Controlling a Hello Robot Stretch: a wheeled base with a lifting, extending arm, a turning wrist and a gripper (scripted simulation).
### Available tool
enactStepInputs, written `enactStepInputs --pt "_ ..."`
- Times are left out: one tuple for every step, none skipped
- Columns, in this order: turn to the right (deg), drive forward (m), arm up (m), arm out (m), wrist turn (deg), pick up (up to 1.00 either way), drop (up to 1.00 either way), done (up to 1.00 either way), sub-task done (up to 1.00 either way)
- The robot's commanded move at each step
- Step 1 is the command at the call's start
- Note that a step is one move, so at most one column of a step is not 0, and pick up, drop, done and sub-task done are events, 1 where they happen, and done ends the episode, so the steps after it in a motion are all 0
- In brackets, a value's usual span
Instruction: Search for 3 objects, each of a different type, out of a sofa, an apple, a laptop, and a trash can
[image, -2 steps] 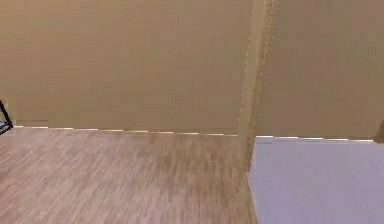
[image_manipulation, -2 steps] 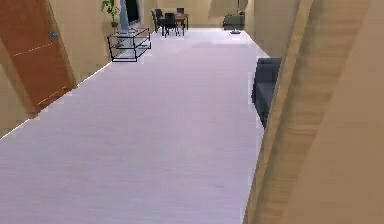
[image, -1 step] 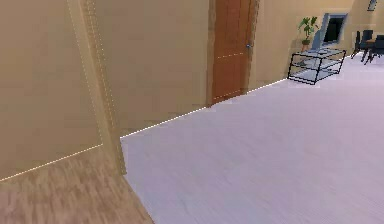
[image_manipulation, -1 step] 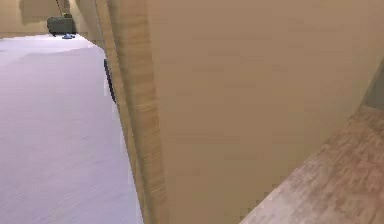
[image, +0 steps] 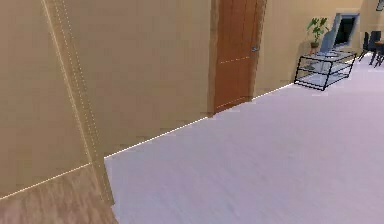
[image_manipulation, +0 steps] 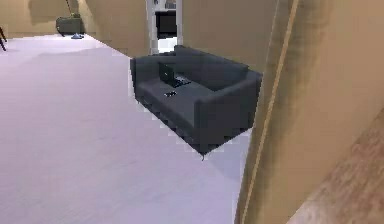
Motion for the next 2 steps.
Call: enactStepInputs --pt "45.0 0.0 0.0 0.0 0.0 0.0 0.0 0.0 0.0" --pt "0.0 0.4 0.0 0.0 0.0 0.0 0.0 0.0 0.0"
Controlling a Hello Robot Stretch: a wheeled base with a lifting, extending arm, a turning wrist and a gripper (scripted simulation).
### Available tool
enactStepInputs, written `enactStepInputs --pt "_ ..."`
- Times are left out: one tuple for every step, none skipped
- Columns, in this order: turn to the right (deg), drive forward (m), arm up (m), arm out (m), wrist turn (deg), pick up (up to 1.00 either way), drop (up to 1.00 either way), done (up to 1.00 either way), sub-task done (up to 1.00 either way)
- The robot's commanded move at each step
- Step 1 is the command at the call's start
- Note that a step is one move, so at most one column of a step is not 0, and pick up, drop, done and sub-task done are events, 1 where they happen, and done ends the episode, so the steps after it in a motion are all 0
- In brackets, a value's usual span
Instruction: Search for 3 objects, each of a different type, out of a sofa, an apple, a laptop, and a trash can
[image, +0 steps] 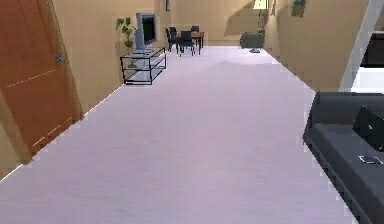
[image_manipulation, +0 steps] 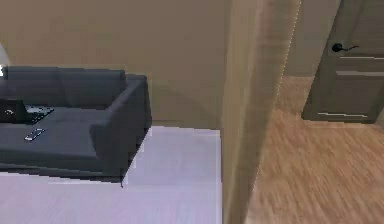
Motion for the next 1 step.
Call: enactStepInputs --pt "45.0 0.0 0.0 0.0 0.0 0.0 0.0 0.0 0.0"
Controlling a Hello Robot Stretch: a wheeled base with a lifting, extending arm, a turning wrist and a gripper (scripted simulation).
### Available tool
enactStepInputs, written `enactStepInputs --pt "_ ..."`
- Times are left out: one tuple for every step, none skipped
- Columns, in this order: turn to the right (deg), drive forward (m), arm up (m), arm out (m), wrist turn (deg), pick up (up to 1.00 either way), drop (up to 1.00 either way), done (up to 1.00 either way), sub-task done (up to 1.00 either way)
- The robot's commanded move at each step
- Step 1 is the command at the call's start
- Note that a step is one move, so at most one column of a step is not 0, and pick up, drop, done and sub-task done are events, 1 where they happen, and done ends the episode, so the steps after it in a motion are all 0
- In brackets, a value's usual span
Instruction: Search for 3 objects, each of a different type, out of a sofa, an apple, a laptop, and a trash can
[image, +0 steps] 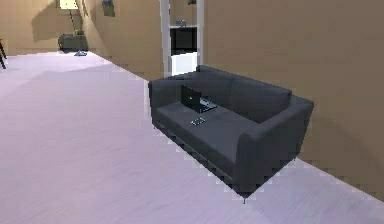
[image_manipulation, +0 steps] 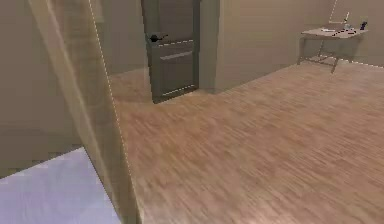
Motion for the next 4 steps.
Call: enactStepInputs --pt "24.0 0.0 0.0 0.0 0.0 0.0 0.0 0.0 0.0" --pt "0.0 0.4 0.0 0.0 0.0 0.0 0.0 0.0 0.0" --pt "-18.0 0.0 0.0 0.0 0.0 0.0 0.0 0.0 0.0" --pt "0.0 0.0 0.0 0.0 0.0 0.0 0.0 0.0 1.0"
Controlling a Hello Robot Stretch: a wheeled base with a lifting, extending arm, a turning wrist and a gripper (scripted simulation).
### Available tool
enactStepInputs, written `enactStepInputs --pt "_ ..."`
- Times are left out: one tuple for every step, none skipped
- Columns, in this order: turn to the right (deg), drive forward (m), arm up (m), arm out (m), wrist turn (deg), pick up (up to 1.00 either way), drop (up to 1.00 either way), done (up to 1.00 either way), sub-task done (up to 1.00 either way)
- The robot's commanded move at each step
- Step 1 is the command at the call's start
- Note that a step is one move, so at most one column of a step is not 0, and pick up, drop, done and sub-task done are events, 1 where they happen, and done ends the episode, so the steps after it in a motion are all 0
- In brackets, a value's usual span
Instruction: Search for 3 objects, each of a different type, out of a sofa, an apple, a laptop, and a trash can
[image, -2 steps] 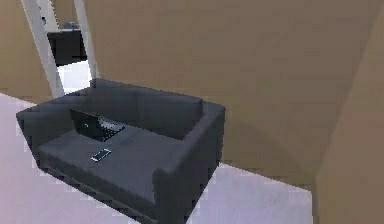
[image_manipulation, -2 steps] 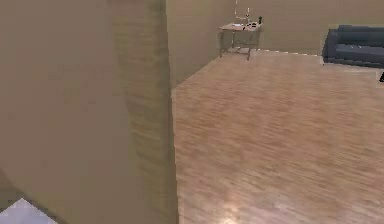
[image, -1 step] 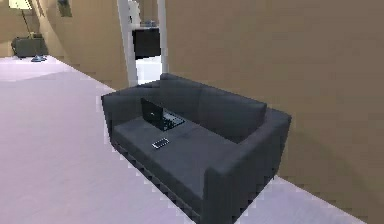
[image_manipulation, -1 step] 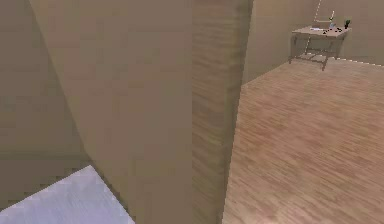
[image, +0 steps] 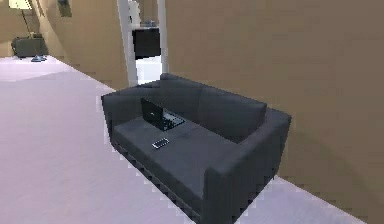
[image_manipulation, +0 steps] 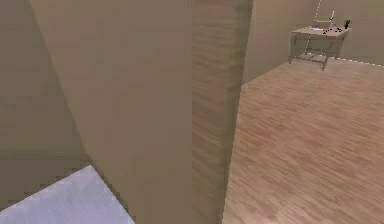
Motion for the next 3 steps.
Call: enactStepInputs --pt "-45.0 0.0 0.0 0.0 0.0 0.0 0.0 0.0 0.0" --pt "-33.0 0.0 0.0 0.0 0.0 0.0 0.0 0.0 0.0" --pt "0.0 0.1 0.0 0.0 0.0 0.0 0.0 0.0 0.0"
